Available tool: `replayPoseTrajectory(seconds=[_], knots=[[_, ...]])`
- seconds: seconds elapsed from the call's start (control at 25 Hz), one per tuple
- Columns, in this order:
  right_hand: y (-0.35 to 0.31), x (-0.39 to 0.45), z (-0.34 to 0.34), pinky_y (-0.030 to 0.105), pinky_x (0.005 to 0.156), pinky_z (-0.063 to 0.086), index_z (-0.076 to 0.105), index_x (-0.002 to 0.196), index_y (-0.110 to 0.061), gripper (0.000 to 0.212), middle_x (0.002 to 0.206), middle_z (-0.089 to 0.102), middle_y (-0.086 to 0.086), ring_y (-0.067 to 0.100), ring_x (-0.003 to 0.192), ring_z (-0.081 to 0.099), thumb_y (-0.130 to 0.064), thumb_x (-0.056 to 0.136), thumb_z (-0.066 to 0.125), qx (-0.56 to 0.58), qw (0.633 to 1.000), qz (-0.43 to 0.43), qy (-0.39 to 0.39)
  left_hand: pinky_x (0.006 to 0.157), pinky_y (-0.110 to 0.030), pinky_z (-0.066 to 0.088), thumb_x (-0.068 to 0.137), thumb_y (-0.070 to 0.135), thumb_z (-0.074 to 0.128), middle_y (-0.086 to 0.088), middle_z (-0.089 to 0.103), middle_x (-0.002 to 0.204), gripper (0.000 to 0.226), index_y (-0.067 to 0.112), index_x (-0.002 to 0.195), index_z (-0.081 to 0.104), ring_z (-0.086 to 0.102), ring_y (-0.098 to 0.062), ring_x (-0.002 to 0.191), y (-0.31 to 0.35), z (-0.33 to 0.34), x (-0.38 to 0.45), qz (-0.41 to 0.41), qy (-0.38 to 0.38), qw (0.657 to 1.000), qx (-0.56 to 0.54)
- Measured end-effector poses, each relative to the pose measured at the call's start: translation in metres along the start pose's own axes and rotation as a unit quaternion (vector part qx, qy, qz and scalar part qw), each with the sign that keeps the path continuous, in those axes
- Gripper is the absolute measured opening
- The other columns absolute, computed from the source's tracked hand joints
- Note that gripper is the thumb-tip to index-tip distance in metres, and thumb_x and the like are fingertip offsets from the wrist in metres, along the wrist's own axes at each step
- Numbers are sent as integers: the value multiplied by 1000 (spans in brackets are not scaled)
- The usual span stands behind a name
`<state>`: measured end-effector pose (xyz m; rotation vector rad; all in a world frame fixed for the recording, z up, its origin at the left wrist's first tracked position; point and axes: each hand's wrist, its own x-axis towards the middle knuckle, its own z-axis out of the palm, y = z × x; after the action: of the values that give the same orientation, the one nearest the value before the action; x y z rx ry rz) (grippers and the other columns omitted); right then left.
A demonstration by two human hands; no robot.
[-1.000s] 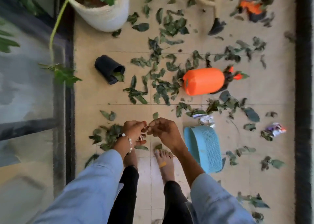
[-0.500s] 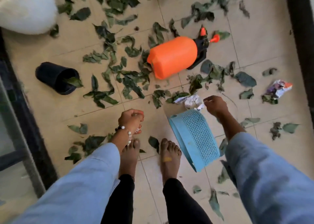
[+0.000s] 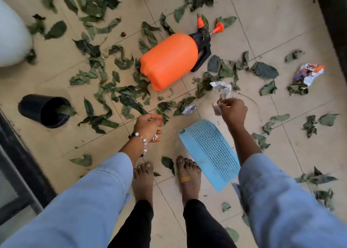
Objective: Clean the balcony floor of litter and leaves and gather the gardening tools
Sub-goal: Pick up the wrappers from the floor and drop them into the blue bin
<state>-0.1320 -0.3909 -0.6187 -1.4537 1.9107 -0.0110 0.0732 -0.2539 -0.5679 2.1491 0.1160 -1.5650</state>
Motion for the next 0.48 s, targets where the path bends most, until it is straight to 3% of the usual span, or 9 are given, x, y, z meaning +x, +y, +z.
replayPoseTrajectory(seconds=[0.08,0.16,0.24,0.32,0.4,0.48], knots=[[-17,-30,-22,35,80,53,68,93,-13,11,89,73,7,22,78,68,-13,83,64,73,996,-42,4,61,-31,51,93,12,56,1,63,97,26,29,111,64,56,-17,69,16,2,-22,38,-34,998,24],[-36,-63,-39,33,63,55,57,97,-14,18,87,72,4,18,68,68,-10,82,66,94,985,-117,-89,61,-30,50,94,20,60,7,59,107,49,39,137,46,56,-16,70,33,6,-41,101,-86,990,48],[-53,-88,-45,28,60,55,59,99,-12,21,86,73,3,18,69,70,-8,80,68,59,955,-209,-200,69,-34,54,91,26,64,2,56,128,70,46,146,26,63,-21,87,45,13,-50,136,-140,979,60],[-63,-99,-42,27,68,53,68,91,-9,14,84,74,6,18,75,69,-6,77,71,30,932,-269,-239,78,-37,56,87,29,69,-11,61,123,66,33,145,38,63,-29,98,50,15,-52,123,-173,975,71],[-69,-98,-34,34,74,54,72,86,-8,9,84,73,11,21,77,68,-4,78,70,142,932,-166,-289,67,-32,55,81,25,74,-13,66,92,44,8,120,61,63,-27,79,50,11,-51,85,-182,978,62],[-71,-82,-25,38,74,55,71,89,-3,8,86,71,15,23,77,66,-3,86,63,317,889,2,-329,57,-32,56,81,15,76,-10,61,71,24,3,99,66,56,-19,58,44,5,-43,61,-146,986,60]])
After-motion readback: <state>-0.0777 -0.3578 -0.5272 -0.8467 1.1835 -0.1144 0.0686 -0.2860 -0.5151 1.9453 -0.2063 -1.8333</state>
